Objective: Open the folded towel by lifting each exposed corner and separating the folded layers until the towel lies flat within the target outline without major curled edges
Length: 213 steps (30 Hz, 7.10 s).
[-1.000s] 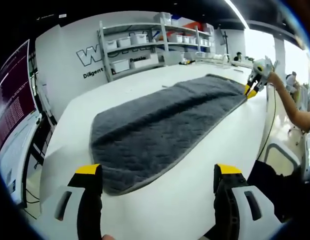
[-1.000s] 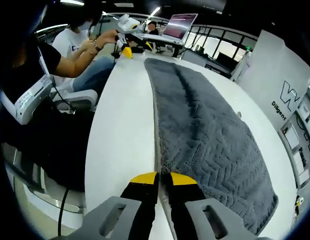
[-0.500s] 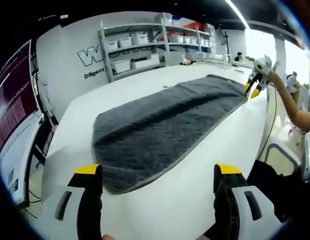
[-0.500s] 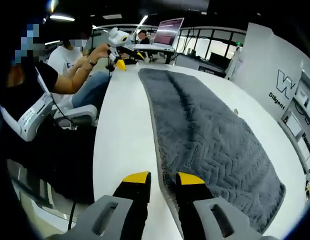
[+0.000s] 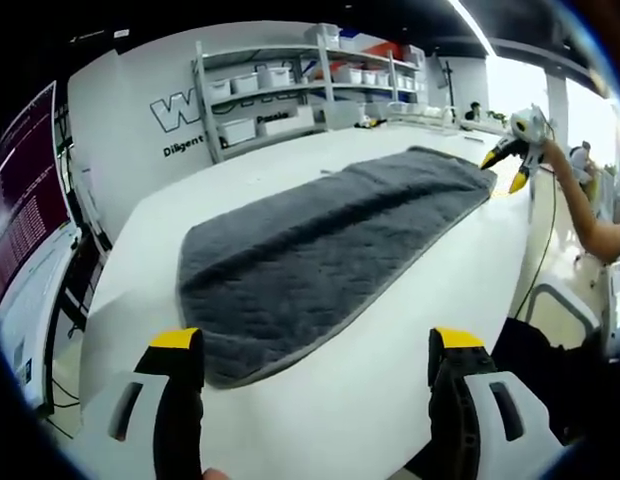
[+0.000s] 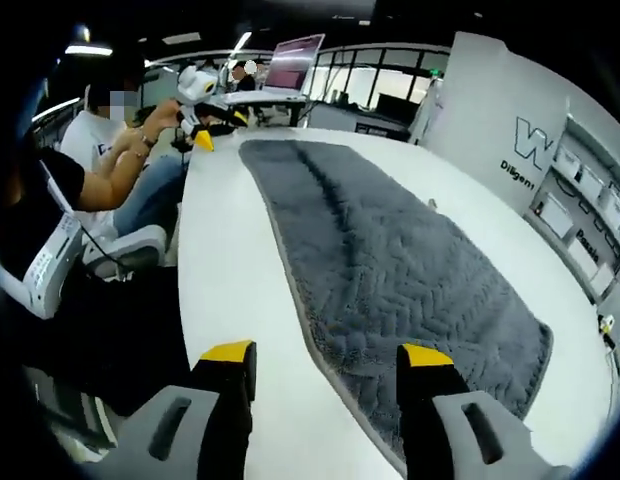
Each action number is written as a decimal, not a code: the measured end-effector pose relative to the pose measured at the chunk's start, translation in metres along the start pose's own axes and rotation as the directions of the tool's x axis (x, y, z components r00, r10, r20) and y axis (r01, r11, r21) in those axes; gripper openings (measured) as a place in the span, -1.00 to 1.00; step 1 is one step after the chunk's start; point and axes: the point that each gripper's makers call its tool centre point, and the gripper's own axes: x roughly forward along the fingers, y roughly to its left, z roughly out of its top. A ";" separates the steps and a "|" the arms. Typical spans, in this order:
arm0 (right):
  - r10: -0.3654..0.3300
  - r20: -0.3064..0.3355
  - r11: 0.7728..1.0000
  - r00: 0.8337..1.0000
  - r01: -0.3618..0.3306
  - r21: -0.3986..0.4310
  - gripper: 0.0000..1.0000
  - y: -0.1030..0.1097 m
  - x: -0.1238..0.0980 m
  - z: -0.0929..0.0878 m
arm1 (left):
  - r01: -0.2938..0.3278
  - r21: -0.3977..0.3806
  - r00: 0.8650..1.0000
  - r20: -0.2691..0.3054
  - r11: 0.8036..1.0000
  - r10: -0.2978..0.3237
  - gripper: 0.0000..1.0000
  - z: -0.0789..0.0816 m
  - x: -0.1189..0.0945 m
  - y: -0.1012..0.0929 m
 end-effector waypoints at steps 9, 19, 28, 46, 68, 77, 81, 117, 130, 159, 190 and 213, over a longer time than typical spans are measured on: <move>-0.063 0.043 0.993 0.997 0.058 0.106 0.79 -0.010 -0.010 -0.001 | 0.004 -0.001 1.000 -0.002 1.000 -0.004 0.88 -0.001 0.001 -0.004; -0.094 0.063 0.982 0.994 0.082 0.170 0.99 -0.008 -0.012 -0.003 | 0.038 0.000 0.999 0.023 0.999 -0.038 0.94 0.012 0.010 -0.017; -0.069 0.125 0.980 0.990 0.044 0.196 0.99 0.002 -0.017 0.008 | 0.119 0.049 0.992 0.040 0.992 -0.121 0.99 0.029 0.027 -0.053; -0.081 0.111 0.979 0.991 0.058 0.197 0.99 0.004 -0.017 0.000 | 0.279 0.142 0.957 0.036 0.950 -0.286 0.73 0.054 0.070 -0.107; -0.074 0.078 0.985 0.994 0.061 0.160 0.98 0.014 -0.013 -0.006 | 0.347 0.114 0.931 0.074 0.931 -0.356 -0.27 0.055 0.099 -0.115; -0.069 0.066 0.987 0.995 0.059 0.149 0.95 0.014 -0.014 -0.009 | 0.381 0.019 0.920 0.093 0.924 -0.381 -0.40 0.053 0.104 -0.120; -0.064 0.068 0.986 0.996 0.053 0.156 0.95 0.015 -0.014 -0.011 | 0.357 0.038 0.931 0.066 0.933 -0.359 -0.44 0.046 0.108 -0.118; -0.057 0.051 0.989 0.997 0.049 0.141 0.92 0.024 -0.014 -0.013 | 0.389 0.110 0.919 0.020 0.915 -0.393 -0.90 0.035 0.091 -0.132; -0.054 0.042 0.990 0.998 0.048 0.135 0.92 0.026 -0.014 -0.014 | 0.409 0.117 0.911 0.007 0.905 -0.413 -0.90 0.032 0.084 -0.141; -0.045 0.041 0.994 0.998 0.041 0.104 0.92 0.033 -0.016 -0.004 | 0.331 0.010 0.935 0.133 0.944 -0.329 0.52 0.040 0.049 -0.119; 0.111 0.156 0.994 0.981 -0.109 -0.023 0.17 0.070 0.037 0.071 | 0.145 -0.143 0.986 0.099 0.979 -0.131 0.92 -0.018 0.015 -0.045; 0.306 0.067 0.950 0.950 -0.301 -0.081 -0.64 0.094 0.115 0.076 | 0.124 -0.169 0.989 0.105 0.978 -0.107 0.93 -0.028 0.006 -0.039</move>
